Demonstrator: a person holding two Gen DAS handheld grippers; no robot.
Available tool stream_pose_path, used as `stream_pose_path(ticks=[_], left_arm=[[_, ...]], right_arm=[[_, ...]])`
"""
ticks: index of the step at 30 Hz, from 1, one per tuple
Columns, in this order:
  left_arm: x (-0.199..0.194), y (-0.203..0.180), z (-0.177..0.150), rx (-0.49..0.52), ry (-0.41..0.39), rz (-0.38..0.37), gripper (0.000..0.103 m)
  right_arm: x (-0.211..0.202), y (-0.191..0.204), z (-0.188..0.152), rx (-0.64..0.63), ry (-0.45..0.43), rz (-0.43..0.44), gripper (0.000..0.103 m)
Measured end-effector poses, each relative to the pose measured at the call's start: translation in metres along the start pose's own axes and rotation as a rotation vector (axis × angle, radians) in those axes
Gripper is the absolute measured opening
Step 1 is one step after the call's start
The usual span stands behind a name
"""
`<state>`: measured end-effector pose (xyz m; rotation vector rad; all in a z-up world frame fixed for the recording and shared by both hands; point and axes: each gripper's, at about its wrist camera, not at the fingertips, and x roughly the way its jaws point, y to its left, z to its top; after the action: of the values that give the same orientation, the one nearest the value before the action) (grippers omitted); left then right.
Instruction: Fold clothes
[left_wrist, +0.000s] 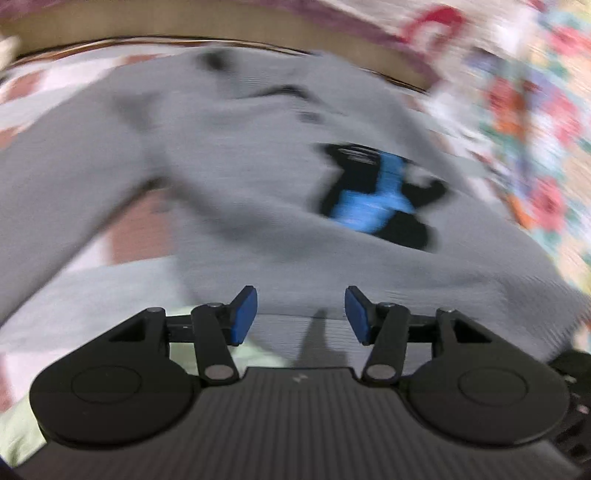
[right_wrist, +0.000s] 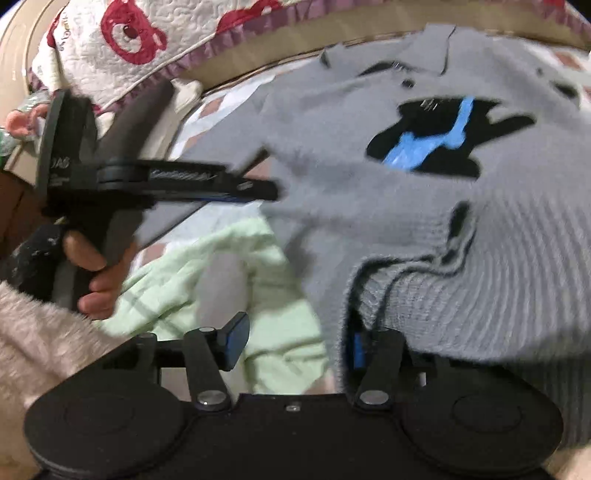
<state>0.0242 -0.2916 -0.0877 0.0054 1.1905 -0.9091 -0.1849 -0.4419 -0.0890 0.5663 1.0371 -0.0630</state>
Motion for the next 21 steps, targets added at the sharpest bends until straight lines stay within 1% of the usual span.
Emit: stream_pose_path(ticks=[1,2,4,5,6,8,9,10,11,13,16,17,19,20,21], left_arm=[[-0.003,0.010,0.000,-0.038,-0.009,0.016,0.051],[-0.006,0.018,0.000,-0.073,-0.020,0.011,0.051],[-0.009,0.027,-0.002,-0.123,-0.037,-0.005,0.051],[-0.011,0.030,-0.002,-0.135,-0.042,-0.014,0.051],[-0.013,0.032,-0.002,-0.143,-0.045,-0.025,0.051],[-0.019,0.037,-0.004,-0.166,-0.071,-0.042,0.051],[-0.023,0.040,-0.005,-0.179,-0.087,-0.044,0.052],[-0.027,0.044,-0.007,-0.194,-0.104,-0.044,0.052],[-0.029,0.047,-0.007,-0.208,-0.112,-0.042,0.052],[-0.027,0.052,-0.010,-0.232,-0.109,-0.027,0.052],[-0.022,0.056,-0.014,-0.260,-0.092,-0.027,0.052],[-0.021,0.057,-0.016,-0.269,-0.090,-0.032,0.052],[-0.019,0.059,-0.018,-0.286,-0.088,-0.036,0.052],[-0.018,0.060,-0.018,-0.294,-0.087,-0.038,0.052],[-0.018,0.062,-0.019,-0.296,-0.089,-0.037,0.052]], right_arm=[[0.001,-0.001,0.001,0.001,-0.016,-0.023,0.059],[0.003,-0.004,0.002,0.010,-0.033,-0.042,0.059],[0.007,-0.012,0.002,0.041,-0.055,-0.075,0.046],[0.006,-0.014,0.000,0.048,-0.070,-0.061,0.016],[0.003,-0.013,-0.001,0.038,-0.082,-0.021,0.006],[-0.010,0.006,-0.010,-0.076,-0.103,0.079,0.006],[-0.015,0.019,-0.017,-0.147,-0.099,0.105,0.006],[-0.019,0.031,-0.026,-0.224,-0.073,0.132,0.006],[-0.018,0.038,-0.033,-0.264,-0.041,0.143,0.006],[-0.010,0.037,-0.043,-0.254,0.032,0.159,0.006],[-0.001,0.031,-0.045,-0.249,0.077,0.121,0.006],[-0.001,0.031,-0.042,-0.240,0.060,0.102,0.010],[-0.002,0.031,-0.036,-0.225,0.030,0.080,0.012],[-0.002,0.034,-0.034,-0.228,0.019,0.075,0.021],[-0.001,0.036,-0.031,-0.232,0.008,0.069,0.033]])
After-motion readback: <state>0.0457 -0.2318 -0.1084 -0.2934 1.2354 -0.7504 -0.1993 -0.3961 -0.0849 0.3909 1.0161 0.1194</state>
